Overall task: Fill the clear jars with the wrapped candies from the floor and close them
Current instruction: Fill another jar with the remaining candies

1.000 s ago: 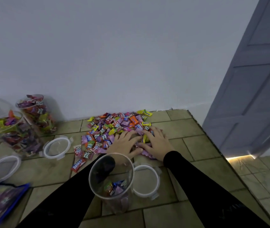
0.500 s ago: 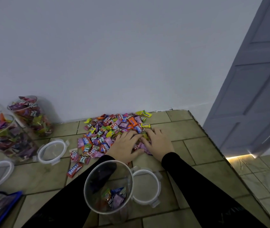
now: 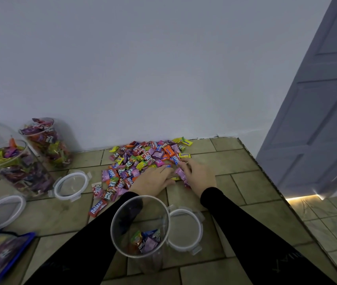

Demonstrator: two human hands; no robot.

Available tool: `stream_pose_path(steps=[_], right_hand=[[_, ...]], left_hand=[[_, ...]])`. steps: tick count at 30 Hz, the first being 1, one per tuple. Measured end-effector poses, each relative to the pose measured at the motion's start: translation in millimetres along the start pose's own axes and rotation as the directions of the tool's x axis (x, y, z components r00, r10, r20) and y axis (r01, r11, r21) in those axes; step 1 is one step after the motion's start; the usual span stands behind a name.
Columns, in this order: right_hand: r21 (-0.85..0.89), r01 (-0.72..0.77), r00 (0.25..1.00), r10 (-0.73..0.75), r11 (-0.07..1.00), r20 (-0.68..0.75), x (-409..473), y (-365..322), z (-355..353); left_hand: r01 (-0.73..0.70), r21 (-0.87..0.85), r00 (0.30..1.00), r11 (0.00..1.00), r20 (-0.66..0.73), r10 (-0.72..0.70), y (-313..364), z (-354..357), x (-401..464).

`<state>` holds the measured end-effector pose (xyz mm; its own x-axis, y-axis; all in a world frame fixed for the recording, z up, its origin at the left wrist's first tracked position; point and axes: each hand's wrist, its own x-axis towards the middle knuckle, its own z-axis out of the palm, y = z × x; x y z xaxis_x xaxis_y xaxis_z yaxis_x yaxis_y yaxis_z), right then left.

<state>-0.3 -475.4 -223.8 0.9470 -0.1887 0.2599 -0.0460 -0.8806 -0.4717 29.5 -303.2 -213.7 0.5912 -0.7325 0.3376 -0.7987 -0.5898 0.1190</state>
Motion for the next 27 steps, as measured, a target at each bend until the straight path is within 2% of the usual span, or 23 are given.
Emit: stream_pose_path(steps=[4, 6, 9, 13, 16, 20, 24, 27], right_hand=[[-0.064, 0.045, 0.995, -0.05, 0.997, -0.081, -3, -11, -9], [0.023, 0.039, 0.996, -0.037, 0.999, -0.08, -3, -18, -14], [0.241, -0.003, 1.0, 0.01, 0.971, -0.029, -4, -26, -23], [0.289, -0.058, 0.996, 0.074, 0.956, -0.045, -5, -39, -36], [0.327, -0.114, 0.988, 0.142, 0.938, -0.066, -3, -47, -45], [0.47, -0.107, 0.98, 0.174, 0.876, -0.101, -5, -62, -60], [0.594, -0.046, 0.968, 0.182, 0.803, -0.171, -10, -85, -80], [0.693, -0.03, 0.963, 0.206, 0.72, -0.172, -14, -101, -90]], left_hand=[[0.043, -0.124, 0.998, 0.991, -0.04, -0.049, 1, -13, -2], [0.105, -0.19, 0.992, 0.976, -0.044, -0.115, 2, -19, -5], [0.201, -0.282, 0.973, 0.938, -0.055, -0.225, 3, -30, -7], [0.29, -0.396, 0.925, 0.871, -0.116, -0.361, 5, -45, -9], [0.352, -0.514, 0.854, 0.783, -0.165, -0.493, 10, -58, -11], [0.33, -0.644, 0.755, 0.69, -0.259, -0.603, 18, -77, -12], [0.265, -0.74, 0.688, 0.618, -0.304, -0.659, 28, -101, -17], [0.218, -0.78, 0.643, 0.586, -0.337, -0.688, 32, -118, -23]])
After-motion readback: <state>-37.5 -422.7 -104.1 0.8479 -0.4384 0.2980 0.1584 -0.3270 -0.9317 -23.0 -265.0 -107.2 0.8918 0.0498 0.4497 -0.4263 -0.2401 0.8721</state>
